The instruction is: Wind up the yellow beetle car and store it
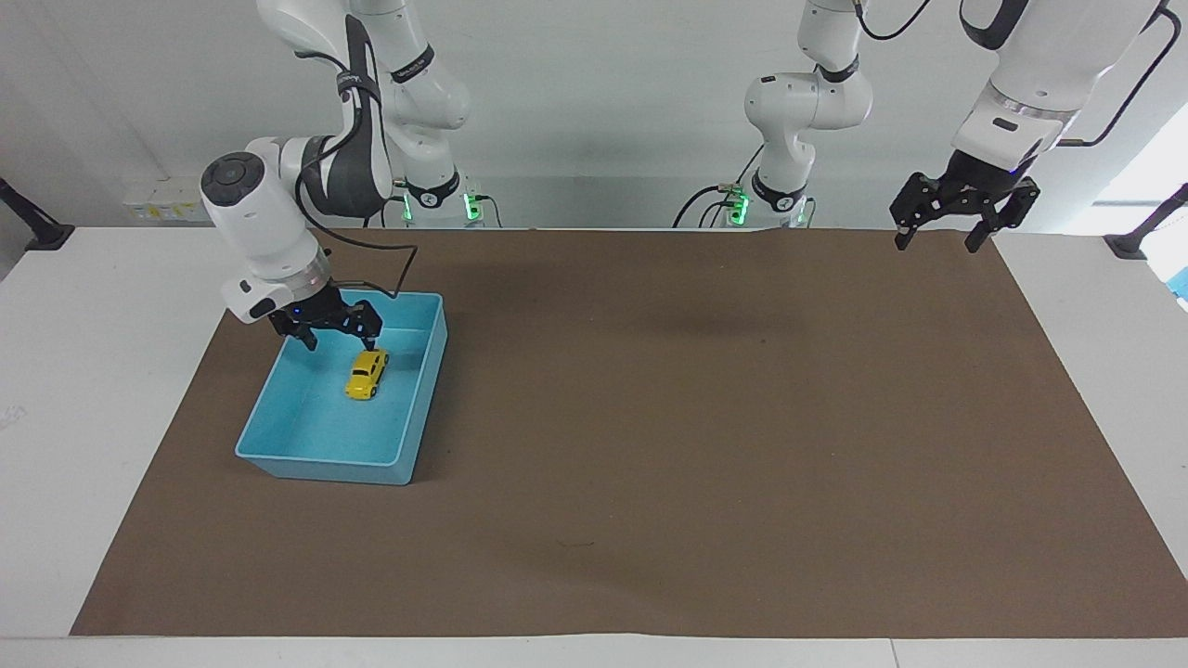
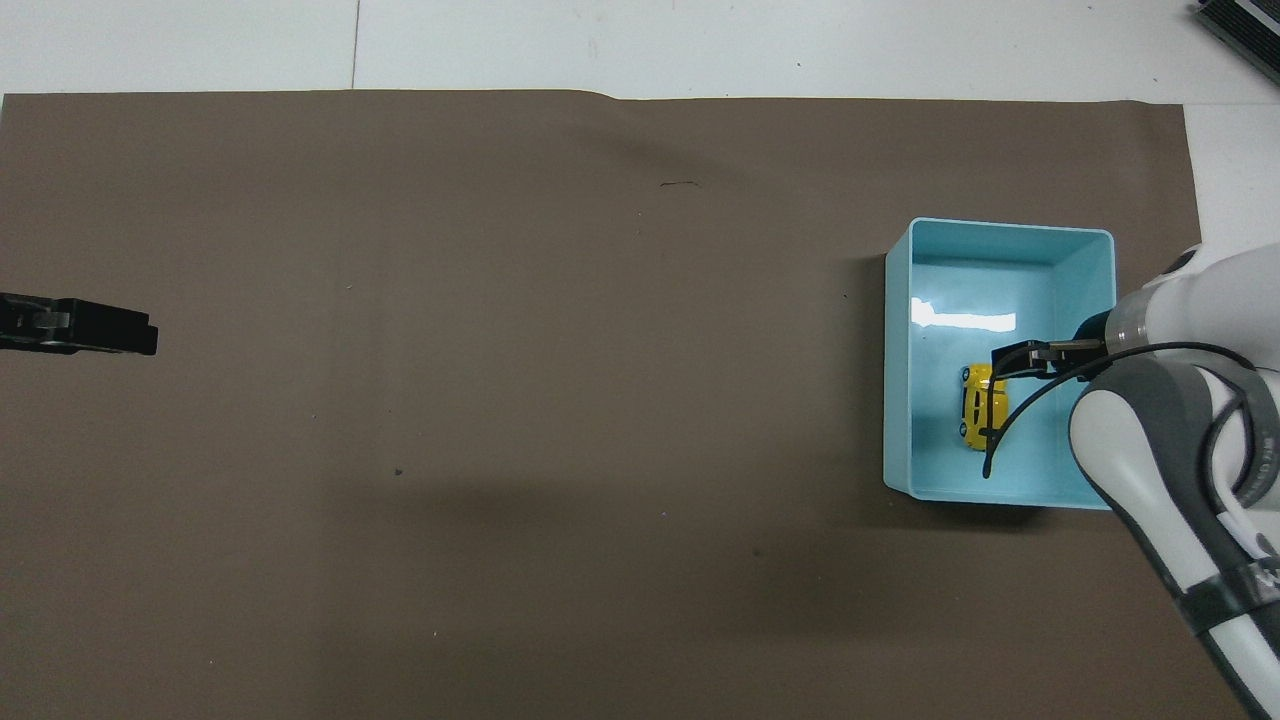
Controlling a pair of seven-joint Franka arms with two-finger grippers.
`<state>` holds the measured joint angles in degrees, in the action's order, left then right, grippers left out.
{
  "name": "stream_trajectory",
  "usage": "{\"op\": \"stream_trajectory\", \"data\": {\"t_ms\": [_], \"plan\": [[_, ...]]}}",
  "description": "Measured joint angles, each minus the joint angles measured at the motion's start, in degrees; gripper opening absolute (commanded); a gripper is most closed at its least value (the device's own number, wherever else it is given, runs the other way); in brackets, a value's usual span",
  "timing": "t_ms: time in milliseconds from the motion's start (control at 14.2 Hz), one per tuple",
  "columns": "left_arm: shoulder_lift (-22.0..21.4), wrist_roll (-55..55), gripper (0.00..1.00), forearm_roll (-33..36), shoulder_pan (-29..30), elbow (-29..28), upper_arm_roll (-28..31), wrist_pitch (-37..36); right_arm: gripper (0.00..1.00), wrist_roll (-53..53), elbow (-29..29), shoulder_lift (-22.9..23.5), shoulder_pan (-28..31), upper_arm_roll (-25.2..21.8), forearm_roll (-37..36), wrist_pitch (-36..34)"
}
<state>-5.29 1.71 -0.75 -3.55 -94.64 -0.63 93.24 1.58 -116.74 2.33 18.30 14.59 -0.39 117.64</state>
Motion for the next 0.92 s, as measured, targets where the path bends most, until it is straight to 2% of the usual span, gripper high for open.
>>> {"op": "stream_trajectory", "data": {"t_ms": [423, 916], "plan": [[0.0, 0.0, 1.0, 0.0, 0.0, 0.0, 0.0, 0.0, 1.0, -1.5, 9.6, -0.2, 0.0, -0.1, -0.1, -11.4], [0.0, 0.0, 1.0, 0.0, 0.0, 0.0, 0.0, 0.0, 1.0, -1.7, 14.1, -1.3, 0.0, -0.1, -0.4, -18.6]]}}
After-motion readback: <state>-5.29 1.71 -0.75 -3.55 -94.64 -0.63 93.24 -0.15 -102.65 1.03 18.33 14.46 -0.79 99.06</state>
